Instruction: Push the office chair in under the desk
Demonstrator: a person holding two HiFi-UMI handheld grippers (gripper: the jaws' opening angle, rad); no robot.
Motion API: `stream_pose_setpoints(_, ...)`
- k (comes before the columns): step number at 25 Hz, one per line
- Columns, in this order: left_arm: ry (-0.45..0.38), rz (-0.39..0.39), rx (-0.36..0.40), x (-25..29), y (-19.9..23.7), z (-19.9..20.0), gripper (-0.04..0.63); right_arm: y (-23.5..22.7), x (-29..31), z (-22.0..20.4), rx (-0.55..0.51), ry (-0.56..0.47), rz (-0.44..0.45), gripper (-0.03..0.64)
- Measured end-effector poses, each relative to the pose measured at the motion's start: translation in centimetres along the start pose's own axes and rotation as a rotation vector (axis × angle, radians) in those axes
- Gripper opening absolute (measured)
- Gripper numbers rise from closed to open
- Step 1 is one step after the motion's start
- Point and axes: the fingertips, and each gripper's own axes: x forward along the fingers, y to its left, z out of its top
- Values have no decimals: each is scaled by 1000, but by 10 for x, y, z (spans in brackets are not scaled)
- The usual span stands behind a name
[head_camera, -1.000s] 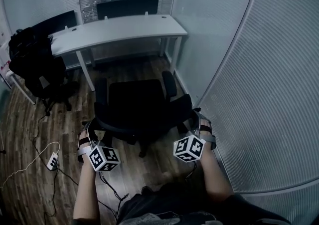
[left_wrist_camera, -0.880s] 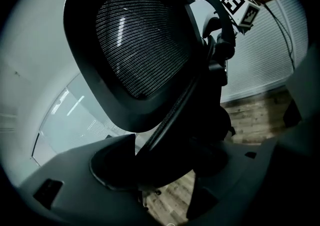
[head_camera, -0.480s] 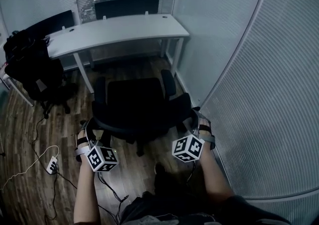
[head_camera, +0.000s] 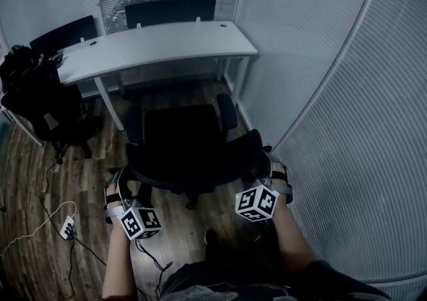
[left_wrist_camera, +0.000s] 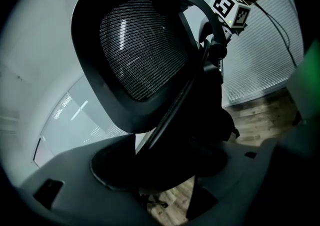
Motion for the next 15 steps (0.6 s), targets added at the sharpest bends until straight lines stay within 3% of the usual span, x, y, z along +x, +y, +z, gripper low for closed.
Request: stream_pose_setpoints(15,50,17,-14,103,19,37,310,-62,104,-4,-25,-48,8,304)
